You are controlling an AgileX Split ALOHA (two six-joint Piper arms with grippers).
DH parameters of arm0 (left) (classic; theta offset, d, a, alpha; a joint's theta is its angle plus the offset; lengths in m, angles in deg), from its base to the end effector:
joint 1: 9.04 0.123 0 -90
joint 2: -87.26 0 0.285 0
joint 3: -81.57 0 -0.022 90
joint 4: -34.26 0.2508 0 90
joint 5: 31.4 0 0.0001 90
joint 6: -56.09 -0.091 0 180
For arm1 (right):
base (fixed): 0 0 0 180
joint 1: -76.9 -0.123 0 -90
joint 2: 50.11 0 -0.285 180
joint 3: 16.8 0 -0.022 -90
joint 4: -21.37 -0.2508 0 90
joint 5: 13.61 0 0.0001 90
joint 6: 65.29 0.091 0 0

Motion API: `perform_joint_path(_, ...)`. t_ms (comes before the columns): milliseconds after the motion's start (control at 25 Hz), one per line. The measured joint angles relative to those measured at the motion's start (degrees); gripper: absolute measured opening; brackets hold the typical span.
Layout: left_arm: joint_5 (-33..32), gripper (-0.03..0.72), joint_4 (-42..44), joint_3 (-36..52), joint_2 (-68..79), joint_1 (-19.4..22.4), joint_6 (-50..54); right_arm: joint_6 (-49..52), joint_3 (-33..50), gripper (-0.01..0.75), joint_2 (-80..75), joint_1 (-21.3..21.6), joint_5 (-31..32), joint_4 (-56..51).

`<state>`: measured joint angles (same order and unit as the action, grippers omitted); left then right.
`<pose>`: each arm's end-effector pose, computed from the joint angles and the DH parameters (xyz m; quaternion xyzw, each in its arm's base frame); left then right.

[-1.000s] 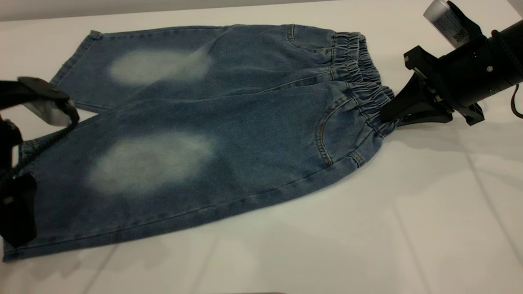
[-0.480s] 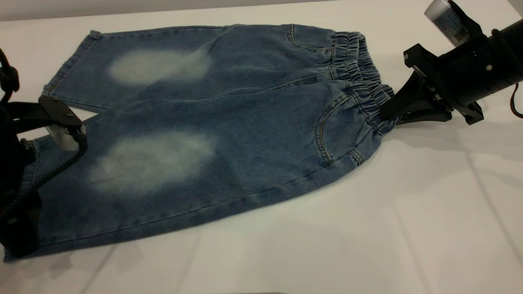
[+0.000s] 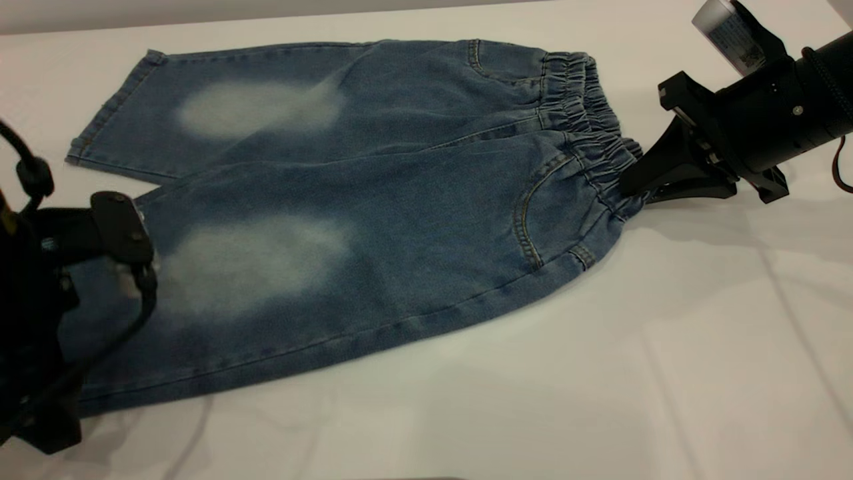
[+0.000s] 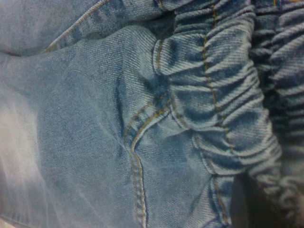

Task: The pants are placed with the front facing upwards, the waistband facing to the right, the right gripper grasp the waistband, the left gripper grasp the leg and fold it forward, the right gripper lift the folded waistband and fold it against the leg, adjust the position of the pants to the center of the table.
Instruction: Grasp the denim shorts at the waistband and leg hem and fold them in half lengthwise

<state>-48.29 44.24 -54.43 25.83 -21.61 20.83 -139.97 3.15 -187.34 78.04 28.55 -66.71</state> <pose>0.2290 -0.0463 0.0497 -0.4798 -0.8770 -0.0261 0.0004 0.3522 0.0541 0.0310 0.0455 0.9186 0.3688 0.1342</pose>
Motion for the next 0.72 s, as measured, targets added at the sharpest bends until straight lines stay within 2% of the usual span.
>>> perform_joint_path(320, 2.6, 0.583, 2.3, 1.5, -0.5, 0.0, 1.4, 0.0, 0.0, 0.049, 0.0, 0.0, 0.0, -0.1)
perform_joint_path(440, 3.1, 0.535, 5.0, 1.7, -0.5, 0.0, 3.7, 0.0, 0.0, 0.049, 0.0, 0.0, 0.0, -0.1)
perform_joint_path(600, 3.3, 0.369, 12.6, 1.7, -0.4, 0.0, 10.0, 0.0, 0.0, 0.049, 0.0, 0.0, 0.0, -0.1)
perform_joint_path(720, 1.9, 0.197, 18.5, 1.7, -0.3, 0.0, 15.6, 0.0, 0.0, 0.049, 0.0, 0.0, 0.1, -0.1)
